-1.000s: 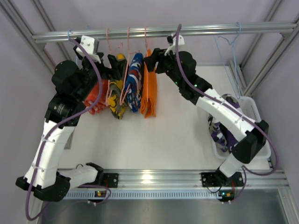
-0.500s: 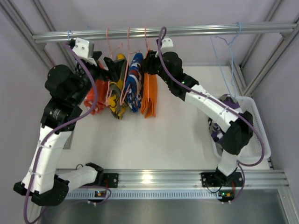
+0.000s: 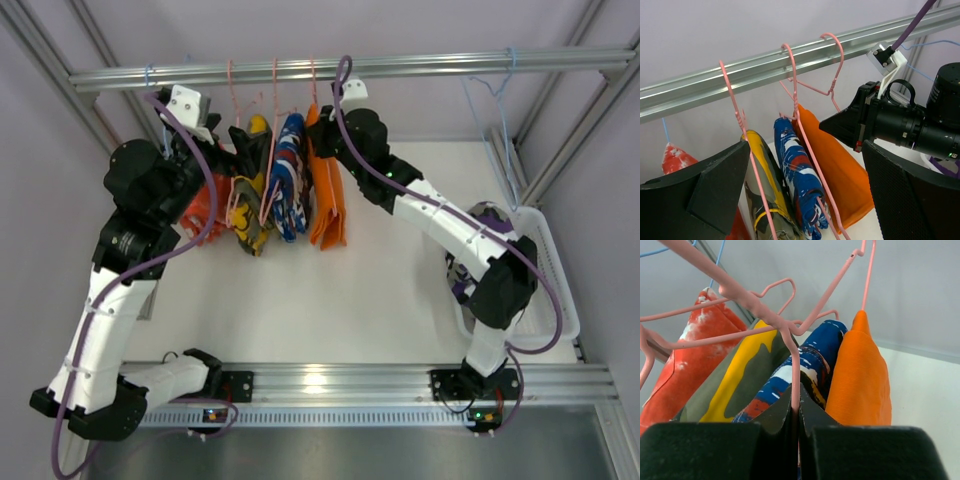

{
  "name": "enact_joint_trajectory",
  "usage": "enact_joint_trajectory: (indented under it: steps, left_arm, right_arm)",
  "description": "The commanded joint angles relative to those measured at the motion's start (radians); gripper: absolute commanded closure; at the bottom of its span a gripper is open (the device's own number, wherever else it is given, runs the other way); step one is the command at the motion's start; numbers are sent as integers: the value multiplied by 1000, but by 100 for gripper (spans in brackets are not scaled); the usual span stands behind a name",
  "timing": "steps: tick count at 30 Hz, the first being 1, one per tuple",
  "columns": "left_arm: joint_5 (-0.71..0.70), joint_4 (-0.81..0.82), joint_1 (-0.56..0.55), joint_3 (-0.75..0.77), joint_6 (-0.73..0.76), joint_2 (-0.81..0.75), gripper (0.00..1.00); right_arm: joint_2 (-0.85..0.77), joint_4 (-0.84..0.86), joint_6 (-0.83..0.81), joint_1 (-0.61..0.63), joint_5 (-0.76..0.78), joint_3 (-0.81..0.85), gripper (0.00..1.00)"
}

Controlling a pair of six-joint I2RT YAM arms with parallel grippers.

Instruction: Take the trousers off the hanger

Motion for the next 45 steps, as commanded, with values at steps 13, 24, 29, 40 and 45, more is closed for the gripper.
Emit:
enact_joint_trajectory:
  steps: [13, 24, 29, 40, 45]
  left_arm:
    - [47, 86, 6, -9, 10, 1, 1]
    - [107, 101, 4, -4, 51, 37, 1]
    - [237, 146, 4, -24, 32, 60, 1]
    - [490, 252, -83, -72, 522, 127, 3]
    - [439, 321, -188, -170, 950, 135, 4]
  right_arm:
    - [-224, 79, -75, -23, 48, 57, 100]
    - [-322, 95, -116, -44, 38, 6, 100]
    - [-426, 108, -157, -47, 9, -105, 100]
    - [-627, 69, -183, -57, -59, -284, 100]
    - [-685, 40, -186, -55, -83, -327, 100]
